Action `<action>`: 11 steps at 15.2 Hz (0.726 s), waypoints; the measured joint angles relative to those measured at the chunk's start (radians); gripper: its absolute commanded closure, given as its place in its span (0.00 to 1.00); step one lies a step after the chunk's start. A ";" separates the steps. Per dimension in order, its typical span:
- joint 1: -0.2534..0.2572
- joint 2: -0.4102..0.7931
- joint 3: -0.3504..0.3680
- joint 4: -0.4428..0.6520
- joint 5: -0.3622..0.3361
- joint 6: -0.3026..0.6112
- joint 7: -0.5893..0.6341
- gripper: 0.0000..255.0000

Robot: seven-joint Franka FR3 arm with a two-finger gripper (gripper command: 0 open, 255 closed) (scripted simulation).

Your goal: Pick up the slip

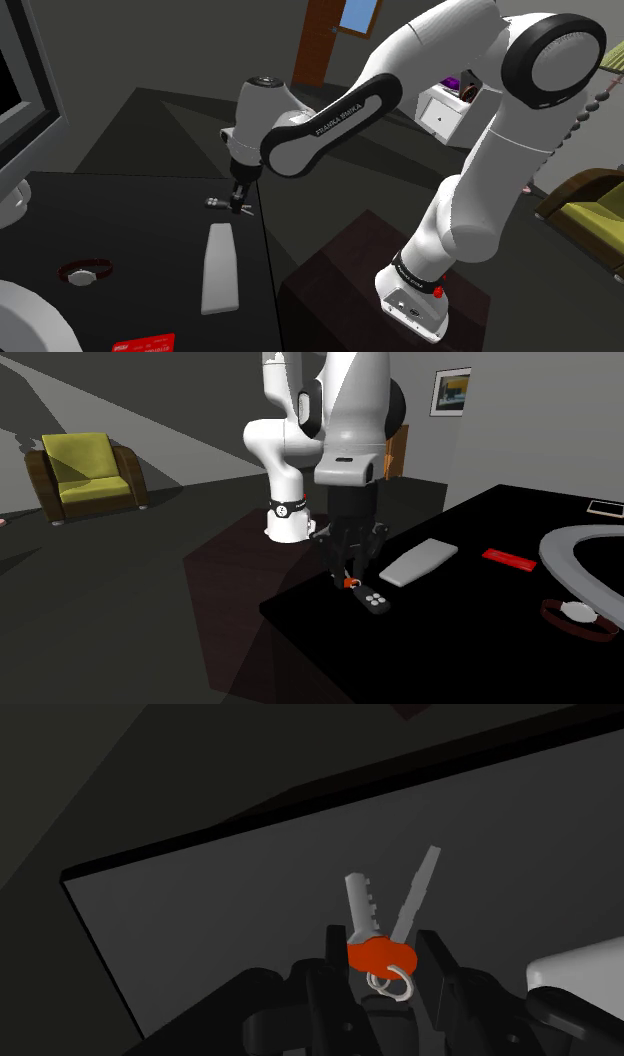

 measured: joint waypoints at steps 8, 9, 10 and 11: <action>-0.001 -0.074 0.002 0.031 0.034 -0.102 -0.026 1.00; -0.002 -0.083 0.002 0.039 0.038 -0.120 -0.029 1.00; -0.001 -0.093 0.001 0.042 0.041 -0.132 -0.032 1.00; -0.001 -0.103 0.001 0.044 0.045 -0.144 -0.034 1.00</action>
